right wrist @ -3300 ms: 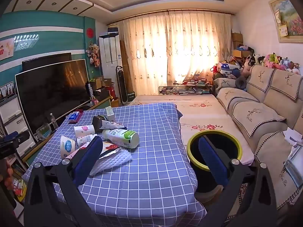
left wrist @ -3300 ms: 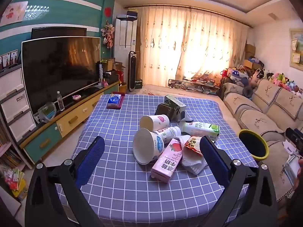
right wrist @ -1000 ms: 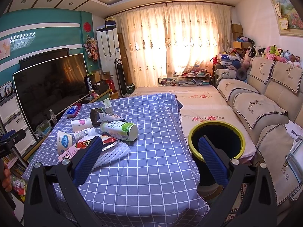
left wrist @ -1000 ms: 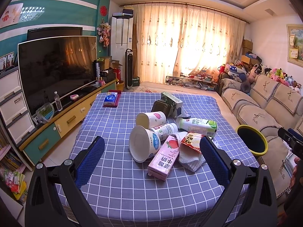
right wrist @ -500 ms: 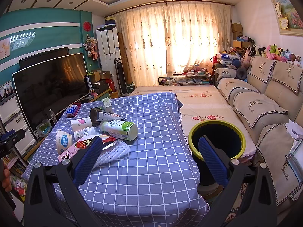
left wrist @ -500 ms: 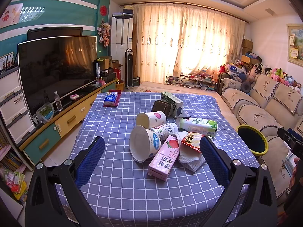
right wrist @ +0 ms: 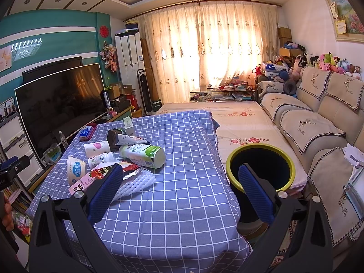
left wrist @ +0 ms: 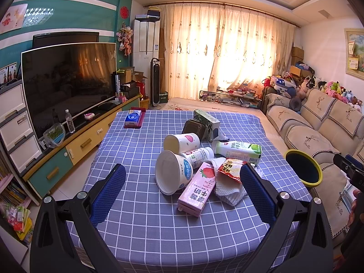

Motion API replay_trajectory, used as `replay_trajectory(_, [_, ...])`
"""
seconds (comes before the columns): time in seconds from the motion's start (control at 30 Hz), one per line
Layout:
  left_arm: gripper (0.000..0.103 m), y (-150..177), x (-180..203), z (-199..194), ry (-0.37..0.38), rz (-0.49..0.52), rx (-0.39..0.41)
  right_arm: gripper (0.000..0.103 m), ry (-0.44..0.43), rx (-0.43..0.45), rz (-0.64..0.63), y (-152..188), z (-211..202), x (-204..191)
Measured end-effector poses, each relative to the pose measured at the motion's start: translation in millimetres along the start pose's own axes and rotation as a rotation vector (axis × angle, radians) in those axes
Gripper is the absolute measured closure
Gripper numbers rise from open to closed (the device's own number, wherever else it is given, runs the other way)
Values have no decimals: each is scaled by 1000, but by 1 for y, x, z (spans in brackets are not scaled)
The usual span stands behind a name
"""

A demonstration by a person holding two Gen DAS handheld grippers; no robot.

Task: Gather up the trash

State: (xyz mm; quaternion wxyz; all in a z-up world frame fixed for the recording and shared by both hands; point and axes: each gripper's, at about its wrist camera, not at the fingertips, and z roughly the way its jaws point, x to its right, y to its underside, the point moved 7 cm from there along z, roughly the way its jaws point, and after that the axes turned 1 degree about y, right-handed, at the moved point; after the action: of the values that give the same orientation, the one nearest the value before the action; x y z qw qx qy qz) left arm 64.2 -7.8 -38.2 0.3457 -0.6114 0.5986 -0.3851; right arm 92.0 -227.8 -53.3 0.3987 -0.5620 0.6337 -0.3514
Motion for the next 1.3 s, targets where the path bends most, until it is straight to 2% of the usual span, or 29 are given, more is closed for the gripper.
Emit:
replay_trajectory(0.3, [4,4,-9,13,-21,-11,-22,6,-69,-69,-19,8,32,-11])
replay_trajectory(0.6, [4,7,-20,37,-42,-28,-55,6,-150,-184,-82,11,99,-38])
replay_trajectory(0.73, [4,8,-25,51,-52,-28,-65,7,-223,-247,-92,23,122,-63])
replay_trajectory(0.93, [4,8,-28,72,-57,-25,-80,7,-278,-313,-133,36,147,-103])
replay_trajectory(1.23, [4,12,-35,97,-54,-38,-104,7,-315,-331,-239,46,162,-156])
replay_trajectory(1.3, [4,14,-36,99,-54,-42,-105,9,-316,-334,-254,49,162,-160])
